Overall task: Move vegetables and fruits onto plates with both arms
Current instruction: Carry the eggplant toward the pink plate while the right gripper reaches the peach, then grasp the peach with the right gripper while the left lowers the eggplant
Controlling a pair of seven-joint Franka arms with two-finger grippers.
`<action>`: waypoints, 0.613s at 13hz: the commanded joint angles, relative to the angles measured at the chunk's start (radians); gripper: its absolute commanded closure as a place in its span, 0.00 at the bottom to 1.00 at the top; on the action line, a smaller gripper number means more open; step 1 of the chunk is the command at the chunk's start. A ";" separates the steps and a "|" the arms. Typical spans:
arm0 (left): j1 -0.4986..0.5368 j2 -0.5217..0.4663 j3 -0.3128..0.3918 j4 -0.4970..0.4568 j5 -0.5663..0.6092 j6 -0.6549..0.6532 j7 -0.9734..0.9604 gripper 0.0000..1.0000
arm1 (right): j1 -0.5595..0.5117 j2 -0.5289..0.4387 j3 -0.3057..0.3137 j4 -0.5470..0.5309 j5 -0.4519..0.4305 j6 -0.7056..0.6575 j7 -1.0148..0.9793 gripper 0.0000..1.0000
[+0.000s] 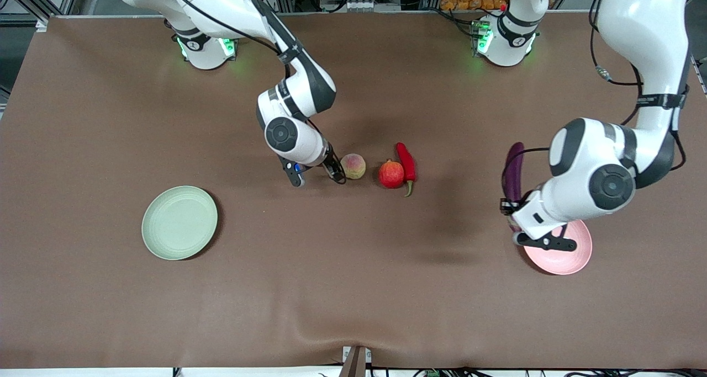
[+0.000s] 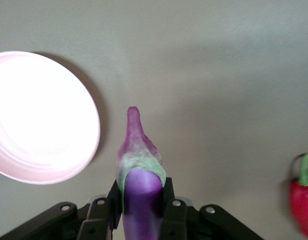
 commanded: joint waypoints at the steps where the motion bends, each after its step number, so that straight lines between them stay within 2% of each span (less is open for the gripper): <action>1: 0.021 0.042 0.003 -0.002 0.025 0.062 0.120 1.00 | 0.047 0.032 -0.017 0.033 -0.034 0.081 0.103 0.00; 4: 0.064 0.093 0.002 0.001 0.066 0.119 0.260 1.00 | 0.064 0.067 -0.017 0.041 -0.037 0.136 0.106 0.00; 6: 0.058 0.108 0.002 0.001 0.068 0.131 0.263 1.00 | 0.091 0.101 -0.016 0.041 -0.034 0.202 0.108 0.00; 8: 0.050 0.120 0.002 0.001 0.082 0.140 0.263 1.00 | 0.123 0.123 -0.019 0.039 -0.036 0.210 0.108 0.00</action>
